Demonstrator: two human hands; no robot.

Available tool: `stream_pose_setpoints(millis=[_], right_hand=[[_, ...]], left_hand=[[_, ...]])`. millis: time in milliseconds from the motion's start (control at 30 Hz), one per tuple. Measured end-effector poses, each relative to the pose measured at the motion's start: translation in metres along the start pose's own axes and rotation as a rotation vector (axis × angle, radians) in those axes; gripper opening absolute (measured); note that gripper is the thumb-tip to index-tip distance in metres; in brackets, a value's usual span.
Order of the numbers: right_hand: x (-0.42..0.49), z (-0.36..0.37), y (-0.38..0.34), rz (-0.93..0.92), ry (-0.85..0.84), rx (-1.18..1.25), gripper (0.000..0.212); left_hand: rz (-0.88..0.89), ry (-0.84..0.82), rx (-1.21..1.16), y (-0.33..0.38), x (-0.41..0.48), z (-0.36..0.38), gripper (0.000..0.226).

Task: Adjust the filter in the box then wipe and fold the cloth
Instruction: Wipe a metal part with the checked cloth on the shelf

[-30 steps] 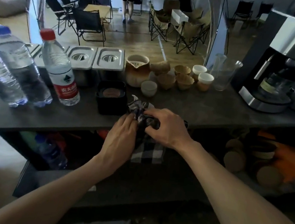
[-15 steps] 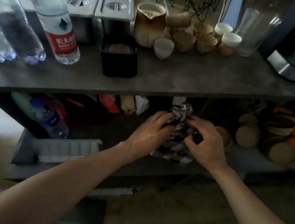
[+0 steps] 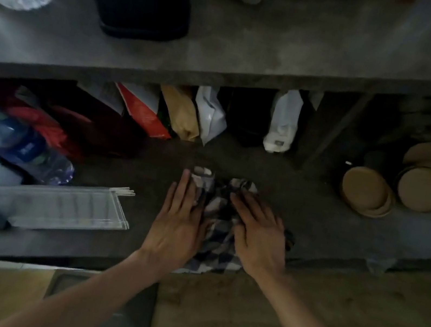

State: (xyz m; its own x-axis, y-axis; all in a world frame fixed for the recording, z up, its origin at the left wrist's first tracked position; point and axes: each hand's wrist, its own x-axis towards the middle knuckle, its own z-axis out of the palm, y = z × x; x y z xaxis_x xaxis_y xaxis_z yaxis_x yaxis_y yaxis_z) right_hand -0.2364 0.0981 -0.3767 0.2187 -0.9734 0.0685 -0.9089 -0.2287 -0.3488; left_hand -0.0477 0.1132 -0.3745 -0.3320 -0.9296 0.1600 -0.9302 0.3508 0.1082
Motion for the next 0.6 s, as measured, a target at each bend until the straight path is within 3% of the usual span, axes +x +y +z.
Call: stream_pose_setpoints(millis=[133, 333, 433, 600], right_hand=[[0.003, 0.004, -0.012, -0.067, -0.027, 0.011, 0.062], [0.004, 0.006, -0.040, -0.244, -0.132, 0.016, 0.071], [0.003, 0.005, -0.048, -0.339, -0.197, -0.014, 0.076], [-0.004, 0.015, -0.065, -0.450, -0.247, -0.041, 0.081]], left_hand=[[0.027, -0.056, -0.029, -0.009, -0.020, 0.016, 0.048], [-0.191, -0.050, -0.061, -0.004, -0.065, 0.014, 0.064], [-0.194, -0.030, -0.044, -0.008, -0.085, 0.008, 0.072], [-0.094, -0.005, -0.059, -0.032, -0.097, 0.016, 0.051]])
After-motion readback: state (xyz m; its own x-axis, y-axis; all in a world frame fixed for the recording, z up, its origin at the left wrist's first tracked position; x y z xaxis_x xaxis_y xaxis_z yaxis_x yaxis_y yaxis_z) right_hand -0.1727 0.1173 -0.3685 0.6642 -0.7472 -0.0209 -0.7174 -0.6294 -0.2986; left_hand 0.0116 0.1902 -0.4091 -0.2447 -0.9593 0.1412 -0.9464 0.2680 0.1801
